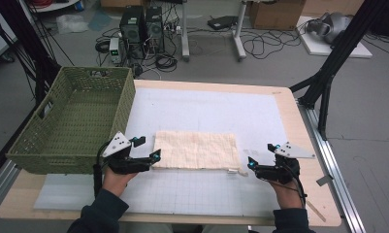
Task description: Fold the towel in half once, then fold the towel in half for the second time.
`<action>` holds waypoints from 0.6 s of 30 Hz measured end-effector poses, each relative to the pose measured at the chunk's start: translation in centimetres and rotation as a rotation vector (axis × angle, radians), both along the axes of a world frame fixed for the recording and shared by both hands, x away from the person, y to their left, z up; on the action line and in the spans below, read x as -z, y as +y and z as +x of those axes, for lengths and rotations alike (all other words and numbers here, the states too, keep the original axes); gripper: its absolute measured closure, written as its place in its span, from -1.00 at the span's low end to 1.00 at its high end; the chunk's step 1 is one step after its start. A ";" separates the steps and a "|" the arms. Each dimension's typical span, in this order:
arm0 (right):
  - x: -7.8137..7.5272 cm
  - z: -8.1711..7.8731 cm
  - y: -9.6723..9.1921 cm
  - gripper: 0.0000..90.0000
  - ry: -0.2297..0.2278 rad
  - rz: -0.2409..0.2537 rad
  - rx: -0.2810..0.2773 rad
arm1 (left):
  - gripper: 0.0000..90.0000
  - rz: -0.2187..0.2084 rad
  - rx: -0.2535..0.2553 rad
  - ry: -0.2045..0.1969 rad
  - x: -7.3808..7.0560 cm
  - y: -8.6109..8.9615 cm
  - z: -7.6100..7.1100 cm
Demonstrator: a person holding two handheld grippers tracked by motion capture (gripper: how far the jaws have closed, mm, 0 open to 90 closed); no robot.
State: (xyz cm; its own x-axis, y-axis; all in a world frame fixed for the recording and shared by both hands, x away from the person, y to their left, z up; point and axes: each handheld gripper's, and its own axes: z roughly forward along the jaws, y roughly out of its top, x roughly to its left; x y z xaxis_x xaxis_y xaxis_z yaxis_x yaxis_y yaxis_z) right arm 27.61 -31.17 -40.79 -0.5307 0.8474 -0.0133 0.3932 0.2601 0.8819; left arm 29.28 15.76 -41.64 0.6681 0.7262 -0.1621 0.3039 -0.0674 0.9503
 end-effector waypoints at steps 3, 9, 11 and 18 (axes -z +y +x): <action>0.1 0.1 0.0 -0.75 -0.006 -0.004 0.002 | -0.55 0.004 0.000 0.001 0.0 0.0 0.1; 0.2 0.1 0.3 -0.75 -0.003 -0.012 -0.002 | -0.55 0.002 0.018 0.022 0.3 0.0 0.3; 0.2 0.1 0.4 -0.75 -0.005 -0.010 -0.004 | -0.55 -0.005 0.016 0.027 0.3 0.1 0.4; 0.5 0.3 0.5 -0.75 0.001 -0.028 -0.021 | -0.55 0.011 0.006 0.044 0.4 -0.1 0.7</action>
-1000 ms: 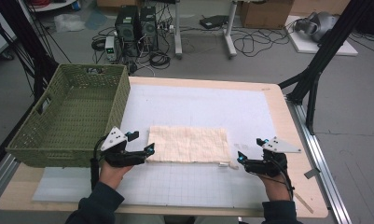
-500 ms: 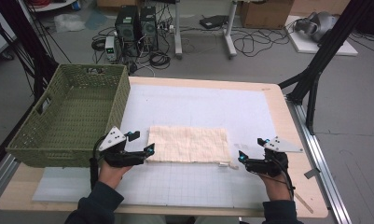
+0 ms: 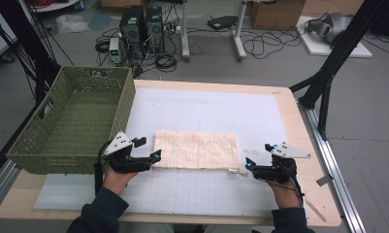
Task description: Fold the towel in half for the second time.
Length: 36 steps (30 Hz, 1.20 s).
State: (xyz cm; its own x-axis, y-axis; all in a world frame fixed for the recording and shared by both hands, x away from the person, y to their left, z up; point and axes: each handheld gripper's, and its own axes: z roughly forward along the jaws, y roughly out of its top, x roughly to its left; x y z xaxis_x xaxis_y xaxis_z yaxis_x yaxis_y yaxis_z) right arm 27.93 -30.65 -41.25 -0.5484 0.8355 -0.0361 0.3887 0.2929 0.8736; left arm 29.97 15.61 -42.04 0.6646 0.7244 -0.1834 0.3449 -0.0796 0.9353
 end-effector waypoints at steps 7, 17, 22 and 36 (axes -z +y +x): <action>0.0 -0.3 -0.3 -0.75 0.004 -0.001 0.000 | -0.53 0.025 -0.017 0.002 -0.5 -0.6 0.7; 0.1 0.0 -0.3 -0.75 0.014 0.016 0.003 | -0.44 0.075 -0.076 0.044 -0.6 -2.1 4.2; 0.2 0.1 0.1 -0.75 0.020 0.011 -0.012 | -0.26 0.150 -0.134 0.070 0.1 -2.3 6.3; 0.5 0.6 0.8 -0.75 0.036 0.002 -0.039 | 0.21 0.187 -0.227 0.158 3.0 -2.3 9.3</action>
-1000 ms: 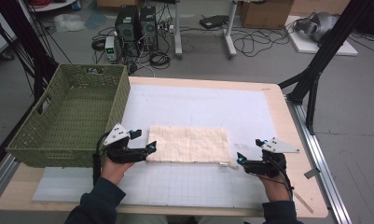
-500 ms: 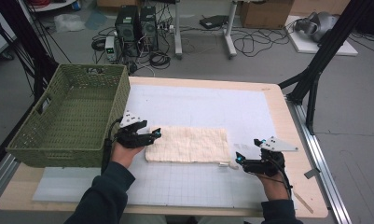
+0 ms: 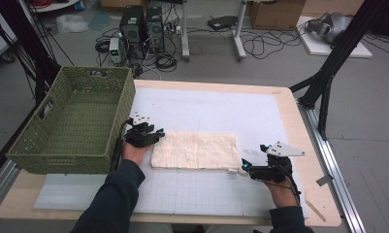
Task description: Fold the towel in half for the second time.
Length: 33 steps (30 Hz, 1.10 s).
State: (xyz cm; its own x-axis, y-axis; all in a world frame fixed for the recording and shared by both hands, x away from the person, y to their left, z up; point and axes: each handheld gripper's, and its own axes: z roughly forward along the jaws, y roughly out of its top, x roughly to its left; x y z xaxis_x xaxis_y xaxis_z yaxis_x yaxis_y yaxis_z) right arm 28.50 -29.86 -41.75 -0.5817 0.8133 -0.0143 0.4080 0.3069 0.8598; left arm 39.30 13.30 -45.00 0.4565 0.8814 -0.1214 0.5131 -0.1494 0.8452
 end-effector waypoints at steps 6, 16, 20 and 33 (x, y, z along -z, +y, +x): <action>0.1 0.5 0.7 -0.75 0.002 -0.014 -0.014 | 0.41 0.043 0.012 -0.005 0.0 -0.5 -0.1; -0.2 2.4 1.4 -0.75 0.054 0.015 0.000 | 0.72 0.117 0.049 0.017 0.1 -1.2 0.0; -0.6 4.2 1.8 -0.71 0.053 -0.016 -0.001 | 0.86 0.103 0.053 0.026 0.1 -1.0 0.0; -0.4 10.0 3.5 -0.53 0.189 -0.033 -0.013 | 0.90 0.092 0.050 0.031 0.1 -1.0 0.0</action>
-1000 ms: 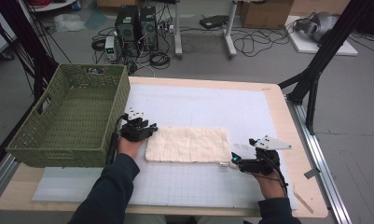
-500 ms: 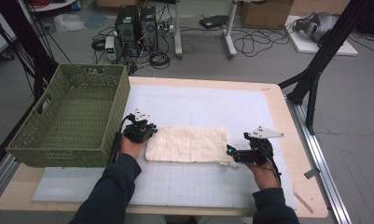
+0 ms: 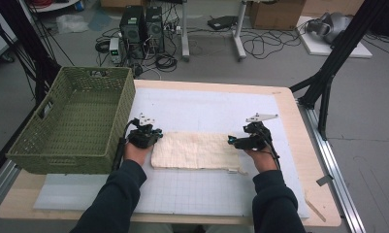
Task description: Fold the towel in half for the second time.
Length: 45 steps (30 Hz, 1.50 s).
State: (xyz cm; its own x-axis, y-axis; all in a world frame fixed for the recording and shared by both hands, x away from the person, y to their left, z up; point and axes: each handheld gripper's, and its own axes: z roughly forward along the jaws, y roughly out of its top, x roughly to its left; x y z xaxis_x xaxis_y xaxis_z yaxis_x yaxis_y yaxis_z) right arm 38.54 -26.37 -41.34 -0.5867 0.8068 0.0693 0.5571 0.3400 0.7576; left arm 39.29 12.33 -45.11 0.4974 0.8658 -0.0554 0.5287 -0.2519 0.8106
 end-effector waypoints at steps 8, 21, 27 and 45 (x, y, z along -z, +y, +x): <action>0.6 1.8 1.2 0.01 0.003 -0.032 -0.034 | 0.90 -0.022 0.003 0.011 0.0 0.3 0.1; 2.4 2.9 1.3 0.61 0.064 -0.085 -0.077 | 0.91 -0.082 0.014 0.028 0.0 0.8 0.2; 2.5 2.5 0.9 0.87 0.056 -0.083 -0.098 | 0.92 -0.094 0.022 0.019 -0.1 1.2 0.1; 0.1 0.7 1.1 0.89 -0.121 -0.100 -0.105 | 0.91 -0.170 0.050 -0.101 -2.1 1.8 -2.2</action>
State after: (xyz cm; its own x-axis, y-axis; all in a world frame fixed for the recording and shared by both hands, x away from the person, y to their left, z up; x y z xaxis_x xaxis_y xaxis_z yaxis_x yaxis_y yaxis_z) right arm 39.28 -25.24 -41.47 -0.6672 0.7401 -0.0847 0.4214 0.4687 0.7763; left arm 37.05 14.17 -43.05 0.5501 0.8222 -0.1463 0.4327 -0.1307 0.8920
